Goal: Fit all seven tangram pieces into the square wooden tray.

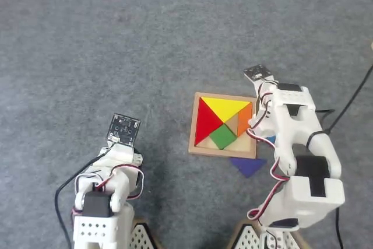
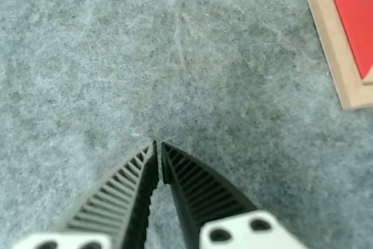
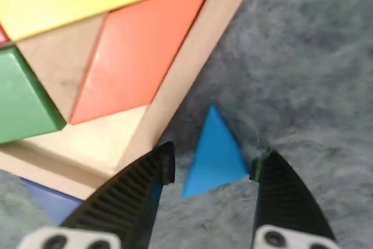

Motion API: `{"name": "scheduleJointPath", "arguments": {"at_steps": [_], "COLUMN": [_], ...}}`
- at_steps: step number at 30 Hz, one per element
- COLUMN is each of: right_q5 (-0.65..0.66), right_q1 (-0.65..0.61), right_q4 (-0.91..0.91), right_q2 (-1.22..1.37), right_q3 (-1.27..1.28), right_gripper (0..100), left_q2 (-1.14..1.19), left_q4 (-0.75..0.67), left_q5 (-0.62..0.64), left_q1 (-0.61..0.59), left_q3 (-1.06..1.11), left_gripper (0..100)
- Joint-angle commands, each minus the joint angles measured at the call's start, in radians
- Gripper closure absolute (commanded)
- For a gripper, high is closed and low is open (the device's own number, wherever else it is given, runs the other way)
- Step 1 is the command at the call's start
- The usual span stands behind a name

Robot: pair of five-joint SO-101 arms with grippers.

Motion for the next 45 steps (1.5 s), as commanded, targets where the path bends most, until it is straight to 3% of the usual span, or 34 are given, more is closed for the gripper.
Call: {"name": "scheduleJointPath", "arguments": {"at_steps": [1, 8, 13, 22, 33, 37, 45], "right_q5": [-0.058, -0.066, -0.064, -0.060, -0.055, 0.006, 0.155], "right_q1": [0.022, 0.031, 0.030, 0.031, 0.019, -0.047, -0.309], "right_q4": [0.024, 0.019, 0.004, 0.025, 0.240, 0.272, 0.245], "right_q2": [0.007, 0.007, 0.005, -0.007, -0.091, -0.203, -0.361], "right_q3": [0.023, 0.026, 0.026, -0.002, -0.227, -0.176, -0.068], "right_gripper": [77.9, 79.0, 91.1, 91.5, 91.5, 91.5, 91.5], "left_q2": [-0.021, -0.021, -0.021, -0.021, -0.021, -0.021, -0.021], "left_q4": [0.005, 0.005, 0.005, 0.005, 0.005, 0.005, 0.005], "left_q5": [0.008, 0.008, 0.008, 0.008, 0.008, 0.008, 0.008], "left_q1": [-0.006, -0.006, -0.006, -0.006, -0.006, -0.006, -0.006], "left_q3": [-0.008, -0.008, -0.008, -0.008, -0.008, -0.008, -0.008], "left_gripper": [98, 98, 98, 98, 98, 98, 98]}}
